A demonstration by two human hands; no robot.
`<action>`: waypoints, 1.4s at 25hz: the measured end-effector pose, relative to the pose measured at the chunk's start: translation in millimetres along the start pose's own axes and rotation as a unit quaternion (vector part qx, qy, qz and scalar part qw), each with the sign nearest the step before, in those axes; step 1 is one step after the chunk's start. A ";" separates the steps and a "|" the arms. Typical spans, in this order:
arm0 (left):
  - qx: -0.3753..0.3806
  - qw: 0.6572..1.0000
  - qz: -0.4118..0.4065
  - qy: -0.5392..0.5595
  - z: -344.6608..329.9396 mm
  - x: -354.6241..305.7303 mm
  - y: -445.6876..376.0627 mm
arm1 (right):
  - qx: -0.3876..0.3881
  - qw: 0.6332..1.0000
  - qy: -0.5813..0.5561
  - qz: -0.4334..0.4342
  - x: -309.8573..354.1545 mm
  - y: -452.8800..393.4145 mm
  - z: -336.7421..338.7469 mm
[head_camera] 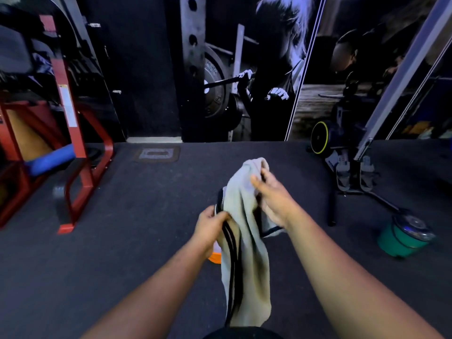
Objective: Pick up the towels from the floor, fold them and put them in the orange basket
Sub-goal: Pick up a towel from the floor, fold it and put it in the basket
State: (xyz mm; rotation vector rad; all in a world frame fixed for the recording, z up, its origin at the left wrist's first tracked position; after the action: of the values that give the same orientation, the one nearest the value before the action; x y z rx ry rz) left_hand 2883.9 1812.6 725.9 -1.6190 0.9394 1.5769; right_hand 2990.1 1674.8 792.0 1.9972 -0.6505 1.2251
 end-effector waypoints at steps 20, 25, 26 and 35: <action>-0.045 0.983 -0.013 0.175 63.8 -66.1 -55.6 | -0.080 0.996 -0.016 -0.020 -18.0 28.4 42.0; 0.034 0.999 -0.015 -0.018 76.3 -18.0 -51.7 | -0.134 0.990 -0.011 0.037 5.6 21.1 44.1; 0.014 1.000 -0.014 0.000 76.4 -26.0 -56.4 | -0.129 0.990 -0.042 0.047 8.4 21.6 48.0; -0.066 0.997 0.030 0.006 75.8 -41.4 -69.3 | -0.110 0.990 0.087 -0.025 -6.3 16.6 56.6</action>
State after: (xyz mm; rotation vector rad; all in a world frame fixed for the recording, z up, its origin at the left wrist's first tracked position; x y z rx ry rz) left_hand 2904.9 1914.6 763.7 -1.7069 0.9138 1.7036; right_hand 3006.9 1620.9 773.6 1.6948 -0.6181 1.2249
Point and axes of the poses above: each hand's wrist, its own y-axis away from the middle knuckle, its own z-axis out of the back of the hand, x = y × z, the point moved 4 cm from there along -y, towards the middle knuckle, and after that the axes turned 15 degrees about -z, right-handed, at the moved point
